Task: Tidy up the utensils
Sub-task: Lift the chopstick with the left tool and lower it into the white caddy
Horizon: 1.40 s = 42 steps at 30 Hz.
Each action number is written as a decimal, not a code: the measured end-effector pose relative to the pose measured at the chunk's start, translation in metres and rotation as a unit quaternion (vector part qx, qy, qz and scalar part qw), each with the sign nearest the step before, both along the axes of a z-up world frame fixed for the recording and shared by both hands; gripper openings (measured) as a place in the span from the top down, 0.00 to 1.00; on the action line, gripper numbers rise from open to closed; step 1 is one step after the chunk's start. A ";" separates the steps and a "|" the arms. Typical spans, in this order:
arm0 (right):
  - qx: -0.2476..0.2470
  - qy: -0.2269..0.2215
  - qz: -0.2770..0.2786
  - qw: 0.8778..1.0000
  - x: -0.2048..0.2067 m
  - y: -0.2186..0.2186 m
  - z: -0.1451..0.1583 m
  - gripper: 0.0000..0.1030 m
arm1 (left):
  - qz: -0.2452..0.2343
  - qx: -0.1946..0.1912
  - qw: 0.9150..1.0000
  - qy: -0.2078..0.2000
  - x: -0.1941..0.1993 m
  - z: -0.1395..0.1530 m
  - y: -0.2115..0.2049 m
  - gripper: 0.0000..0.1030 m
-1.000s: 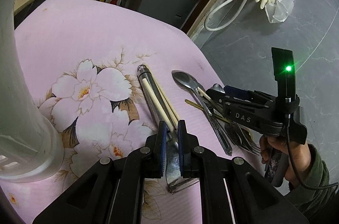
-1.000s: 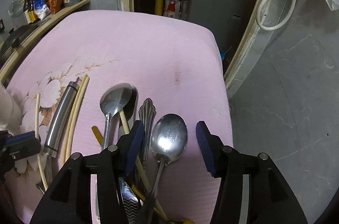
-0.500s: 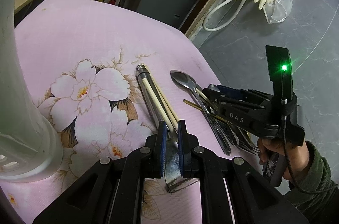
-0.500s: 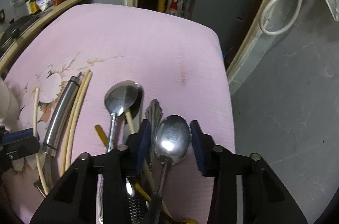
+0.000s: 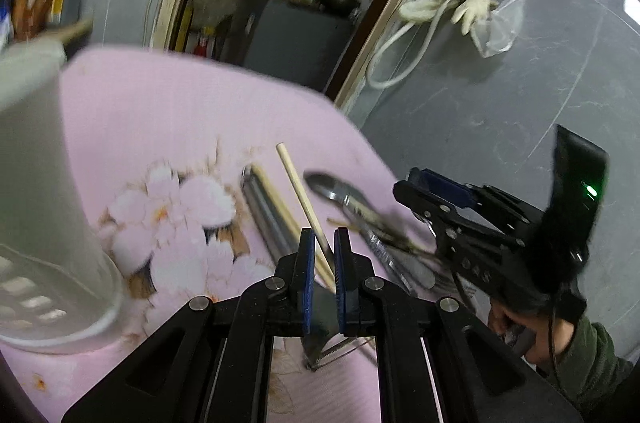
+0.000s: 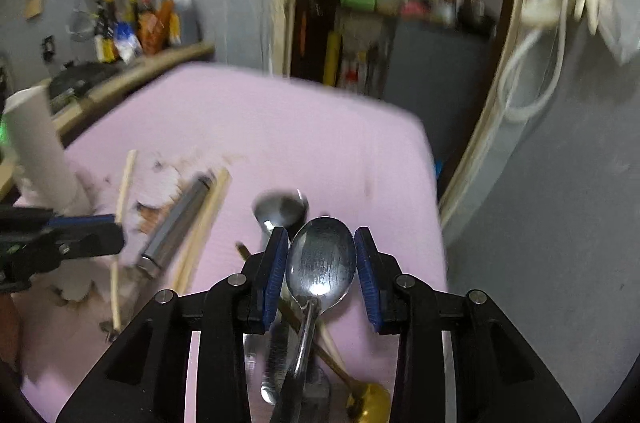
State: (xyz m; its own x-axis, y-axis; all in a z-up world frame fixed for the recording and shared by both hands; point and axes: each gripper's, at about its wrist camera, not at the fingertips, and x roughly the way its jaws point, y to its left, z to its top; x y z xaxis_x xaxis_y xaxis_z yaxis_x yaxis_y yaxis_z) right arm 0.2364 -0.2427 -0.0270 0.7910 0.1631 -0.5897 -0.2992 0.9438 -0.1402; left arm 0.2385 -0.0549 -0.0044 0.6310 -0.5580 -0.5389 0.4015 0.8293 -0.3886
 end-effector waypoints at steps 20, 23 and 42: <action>0.109 -0.197 0.060 0.972 -0.073 0.023 0.058 0.69 | 0.045 -0.005 0.989 -0.139 -0.074 0.068 0.019 0.98; 0.140 -0.202 0.075 0.967 -0.074 0.027 0.068 0.69 | 0.058 -0.007 0.987 -0.151 -0.081 0.082 0.033 0.98; 0.281 -0.277 0.202 0.896 -0.031 0.159 0.144 0.69 | 0.249 0.035 0.937 -0.241 -0.092 0.161 0.187 0.98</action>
State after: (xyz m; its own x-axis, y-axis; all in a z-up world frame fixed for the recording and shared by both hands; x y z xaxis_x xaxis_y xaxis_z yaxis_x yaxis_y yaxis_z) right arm 0.2050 -0.0842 0.1169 0.7468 0.6499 0.1408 -0.6635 0.7426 0.0914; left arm 0.1461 0.1325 0.1562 0.9836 -0.1027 -0.1480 0.0720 0.9772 -0.1997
